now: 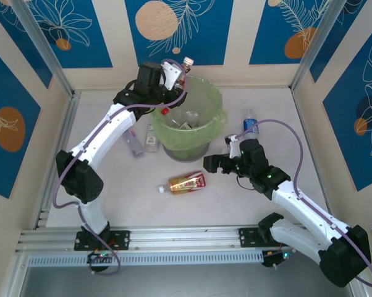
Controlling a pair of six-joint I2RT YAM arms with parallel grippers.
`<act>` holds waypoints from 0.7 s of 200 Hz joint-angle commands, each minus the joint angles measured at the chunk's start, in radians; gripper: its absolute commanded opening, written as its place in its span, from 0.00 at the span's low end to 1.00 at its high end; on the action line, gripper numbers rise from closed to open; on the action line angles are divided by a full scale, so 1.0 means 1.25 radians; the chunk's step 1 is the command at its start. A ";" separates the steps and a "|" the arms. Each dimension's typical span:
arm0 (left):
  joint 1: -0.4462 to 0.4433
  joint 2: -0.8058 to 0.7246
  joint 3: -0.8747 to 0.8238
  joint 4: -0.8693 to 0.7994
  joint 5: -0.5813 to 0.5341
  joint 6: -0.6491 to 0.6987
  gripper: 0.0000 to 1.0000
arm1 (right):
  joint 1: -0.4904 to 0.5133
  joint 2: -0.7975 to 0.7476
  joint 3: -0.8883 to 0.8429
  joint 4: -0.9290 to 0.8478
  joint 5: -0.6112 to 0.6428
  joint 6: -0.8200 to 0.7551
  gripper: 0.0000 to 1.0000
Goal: Put the plastic bottles in the bin
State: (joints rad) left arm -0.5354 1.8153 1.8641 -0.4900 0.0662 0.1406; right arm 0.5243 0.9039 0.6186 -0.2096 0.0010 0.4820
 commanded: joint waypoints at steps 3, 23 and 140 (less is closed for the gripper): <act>-0.008 0.021 0.018 -0.019 0.020 0.197 0.59 | 0.006 -0.016 0.029 -0.016 0.013 -0.004 1.00; -0.008 0.038 0.020 -0.003 -0.001 0.282 0.61 | 0.006 -0.018 0.033 -0.026 0.014 -0.004 1.00; -0.009 0.096 0.055 0.015 -0.053 0.407 0.75 | 0.007 -0.045 0.021 -0.034 0.025 0.009 1.00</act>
State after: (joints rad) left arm -0.5392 1.9221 1.9064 -0.5091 0.0128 0.6434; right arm 0.5243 0.8658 0.6224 -0.2333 0.0204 0.4835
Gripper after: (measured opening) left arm 0.748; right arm 0.997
